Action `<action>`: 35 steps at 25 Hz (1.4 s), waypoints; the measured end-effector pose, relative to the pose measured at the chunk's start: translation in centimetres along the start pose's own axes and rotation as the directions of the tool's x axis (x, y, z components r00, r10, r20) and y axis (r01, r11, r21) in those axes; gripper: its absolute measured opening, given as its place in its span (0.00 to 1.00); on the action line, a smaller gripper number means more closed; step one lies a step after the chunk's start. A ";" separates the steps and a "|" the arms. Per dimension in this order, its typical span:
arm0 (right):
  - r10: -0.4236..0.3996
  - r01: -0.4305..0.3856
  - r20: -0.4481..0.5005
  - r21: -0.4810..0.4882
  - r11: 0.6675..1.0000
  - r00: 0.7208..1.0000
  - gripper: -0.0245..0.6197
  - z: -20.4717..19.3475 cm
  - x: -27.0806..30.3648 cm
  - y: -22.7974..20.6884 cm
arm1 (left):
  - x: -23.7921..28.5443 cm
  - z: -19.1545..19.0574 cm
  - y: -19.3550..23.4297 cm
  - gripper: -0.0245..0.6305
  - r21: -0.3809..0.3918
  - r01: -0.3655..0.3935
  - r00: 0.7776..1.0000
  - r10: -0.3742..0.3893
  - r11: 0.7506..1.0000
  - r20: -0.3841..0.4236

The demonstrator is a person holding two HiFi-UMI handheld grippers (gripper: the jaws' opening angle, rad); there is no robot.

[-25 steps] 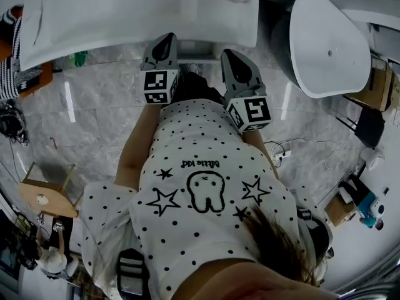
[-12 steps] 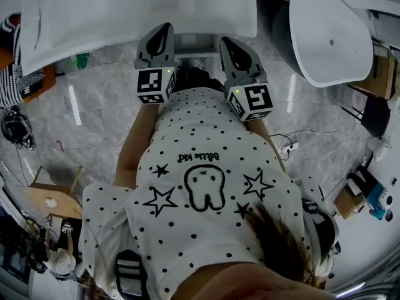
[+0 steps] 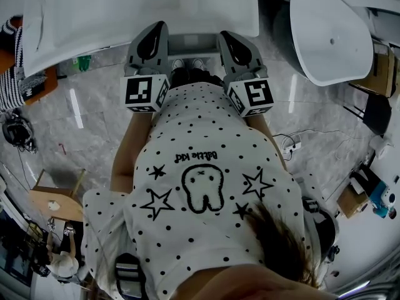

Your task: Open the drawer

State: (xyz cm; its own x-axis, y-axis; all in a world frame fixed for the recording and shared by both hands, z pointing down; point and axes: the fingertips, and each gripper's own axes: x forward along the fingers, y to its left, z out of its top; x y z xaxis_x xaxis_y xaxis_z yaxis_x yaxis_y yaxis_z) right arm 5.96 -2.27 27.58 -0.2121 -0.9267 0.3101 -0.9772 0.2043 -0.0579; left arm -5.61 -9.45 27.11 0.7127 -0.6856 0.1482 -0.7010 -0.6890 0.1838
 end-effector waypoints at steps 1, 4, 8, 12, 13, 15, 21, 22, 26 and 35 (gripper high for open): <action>-0.004 0.004 0.003 -0.001 1.000 1.000 0.06 0.1 0.1 -0.1 | -0.1 0.5 -0.1 0.04 0.003 0.007 1.000 -0.007 1.000 0.009; -0.014 0.014 0.006 -0.018 1.000 1.000 0.06 0.4 0.2 -0.1 | -0.8 1.8 -0.5 0.04 0.008 0.020 0.999 -0.020 1.000 0.033; -0.017 0.018 0.009 -0.076 0.997 1.000 0.06 0.7 0.1 -0.1 | -1.9 2.5 -1.0 0.04 -0.016 0.002 0.999 -0.002 1.000 0.040; -0.006 0.008 0.024 -0.120 0.993 1.000 0.06 1.1 0.4 1.7 | -3.3 2.9 -0.4 0.04 0.002 0.003 0.999 -0.003 1.000 0.044; 0.000 0.004 0.024 -0.130 0.992 1.000 0.06 1.1 0.7 2.5 | -3.8 3.0 0.0 0.04 0.010 0.007 0.999 -0.007 1.000 0.045; 0.012 -0.009 0.023 -0.141 0.990 1.000 0.06 1.2 1.2 3.8 | -4.5 3.1 0.6 0.04 0.020 0.008 0.999 -0.009 1.000 0.045; 0.034 -0.028 0.032 -0.153 0.988 0.999 0.06 1.1 1.8 5.4 | -5.4 2.8 1.2 0.04 0.045 0.001 0.999 -0.003 0.999 0.039; 0.034 -0.029 0.033 -0.155 0.988 0.999 0.06 1.1 1.8 5.4 | -5.5 2.9 1.1 0.04 0.049 0.005 0.999 -0.007 0.999 0.046; 0.035 -0.030 0.033 -0.155 0.987 0.999 0.06 1.0 1.6 5.7 | -5.7 3.0 0.6 0.04 0.053 0.033 0.998 -0.036 0.998 0.056; 0.033 -0.028 0.028 -0.173 0.985 0.999 0.06 1.1 1.8 6.2 | -5.9 3.0 0.4 0.04 0.041 0.071 0.995 -0.074 0.997 0.061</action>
State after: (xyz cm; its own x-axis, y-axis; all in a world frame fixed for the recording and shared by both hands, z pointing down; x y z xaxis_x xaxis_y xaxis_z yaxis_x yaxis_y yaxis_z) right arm -0.47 -3.03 26.78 -0.2446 -0.9279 0.2813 -0.9546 0.2814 0.0982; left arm -10.14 -6.42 23.36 0.7597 -0.6459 0.0751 -0.6488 -0.7452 0.1542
